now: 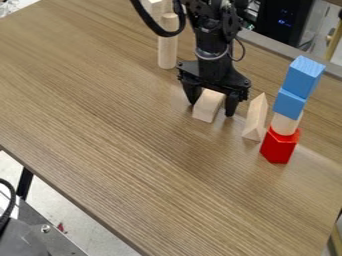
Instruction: Move the blue square on top of the rectangle block
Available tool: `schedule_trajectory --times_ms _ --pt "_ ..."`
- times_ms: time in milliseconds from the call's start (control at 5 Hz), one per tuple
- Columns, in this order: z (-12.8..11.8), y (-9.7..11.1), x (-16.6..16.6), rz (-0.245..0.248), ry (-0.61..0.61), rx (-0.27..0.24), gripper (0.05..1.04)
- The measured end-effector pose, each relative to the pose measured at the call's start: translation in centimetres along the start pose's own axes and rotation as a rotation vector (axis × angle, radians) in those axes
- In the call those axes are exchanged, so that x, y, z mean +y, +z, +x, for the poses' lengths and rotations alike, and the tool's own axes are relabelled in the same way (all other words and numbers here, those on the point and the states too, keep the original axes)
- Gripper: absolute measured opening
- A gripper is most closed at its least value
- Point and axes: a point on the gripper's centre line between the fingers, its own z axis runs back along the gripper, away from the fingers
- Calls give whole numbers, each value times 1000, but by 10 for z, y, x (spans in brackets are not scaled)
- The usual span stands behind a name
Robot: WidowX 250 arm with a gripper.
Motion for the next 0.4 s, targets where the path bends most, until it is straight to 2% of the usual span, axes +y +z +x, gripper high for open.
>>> schedule_trajectory --times_ms 200,400 --pt "-1 -1 0 0 -2 5 1001" --pt "5 21 -7 -39 5 -45 1001"
